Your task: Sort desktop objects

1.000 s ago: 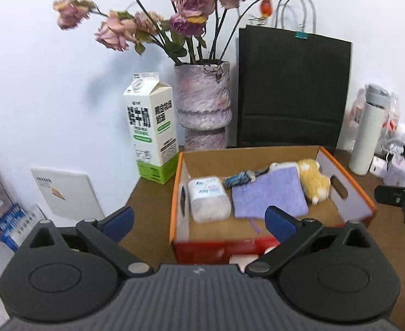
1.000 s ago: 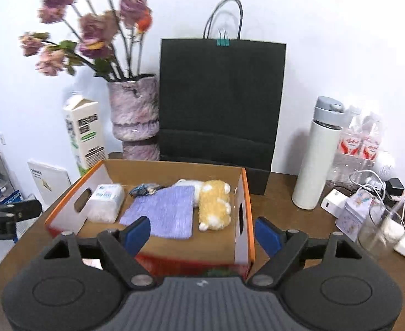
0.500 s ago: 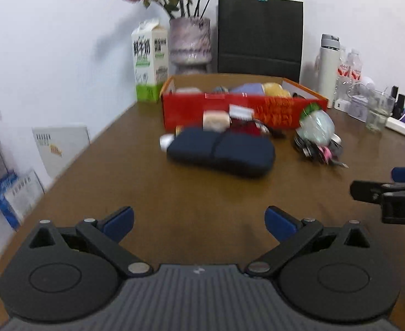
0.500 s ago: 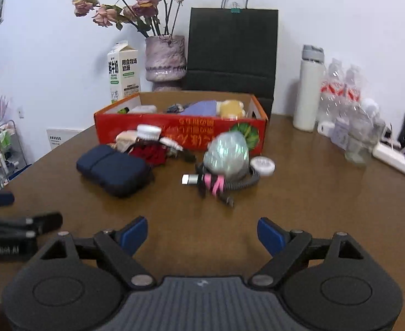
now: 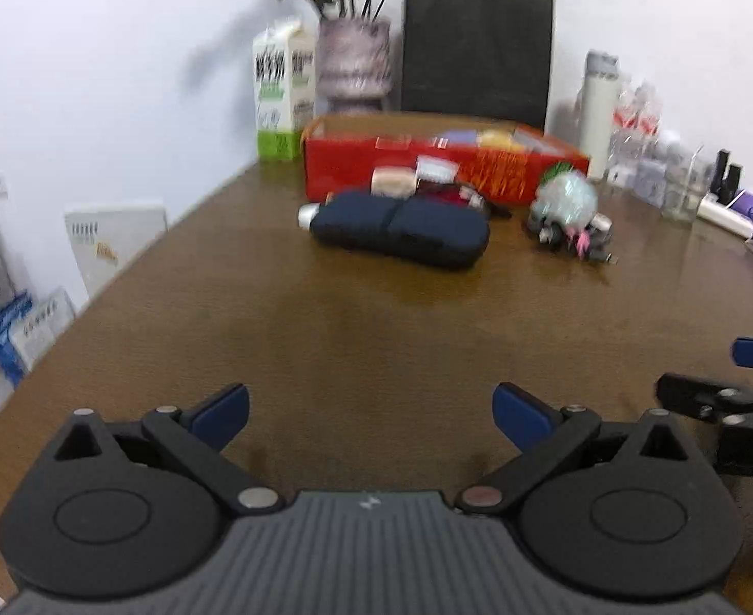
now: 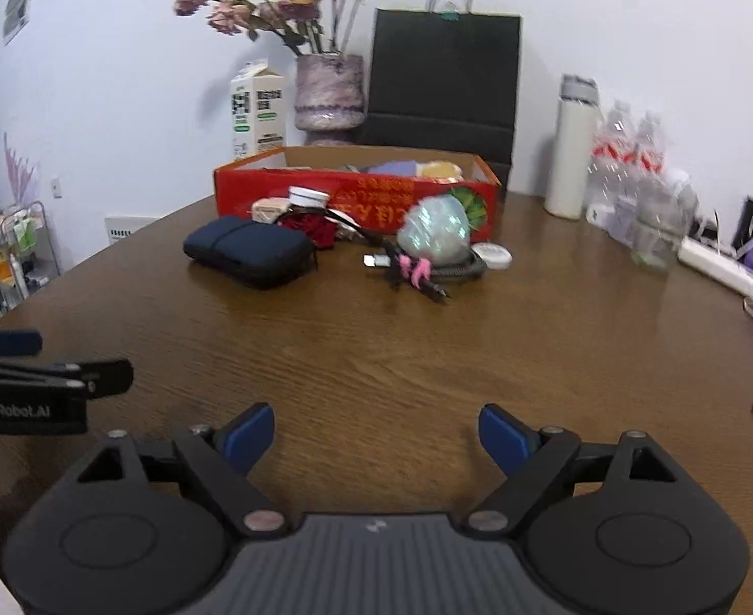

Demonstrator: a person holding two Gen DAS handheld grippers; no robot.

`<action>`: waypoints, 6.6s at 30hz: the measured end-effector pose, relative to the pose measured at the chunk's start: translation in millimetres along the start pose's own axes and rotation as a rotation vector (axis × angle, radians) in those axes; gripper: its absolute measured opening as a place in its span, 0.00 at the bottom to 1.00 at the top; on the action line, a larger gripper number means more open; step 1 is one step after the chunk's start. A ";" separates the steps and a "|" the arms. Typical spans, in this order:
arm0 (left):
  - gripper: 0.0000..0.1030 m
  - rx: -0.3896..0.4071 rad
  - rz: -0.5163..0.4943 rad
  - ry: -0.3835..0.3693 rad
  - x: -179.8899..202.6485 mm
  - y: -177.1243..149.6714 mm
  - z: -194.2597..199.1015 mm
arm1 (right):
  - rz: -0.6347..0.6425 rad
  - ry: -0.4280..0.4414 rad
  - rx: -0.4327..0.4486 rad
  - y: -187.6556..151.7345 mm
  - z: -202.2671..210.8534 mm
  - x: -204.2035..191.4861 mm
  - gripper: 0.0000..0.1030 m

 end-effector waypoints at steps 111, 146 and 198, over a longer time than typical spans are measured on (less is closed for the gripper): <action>0.60 -0.166 0.141 -0.097 13.3 294.6 -304.5 | 0.184 0.098 -0.239 276.5 -330.7 1.6 0.20; 0.94 -0.095 0.023 0.024 -33.9 226.3 -130.6 | 0.059 -0.063 -0.107 233.3 -159.5 68.6 0.78; 0.94 0.071 -0.020 -0.114 -6.2 94.4 -47.6 | -0.221 -0.014 -0.001 84.9 -88.6 57.0 0.79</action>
Point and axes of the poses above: each gripper's, at about its wrist camera, not at the fingertips, and z roughly against the way its jaws point, x to its right, y to its top, the point moved 5 cm from there along -z, roughly the way its jaws point, and after that the axes turned 6 degrees about -y, right-handed, at the moved point
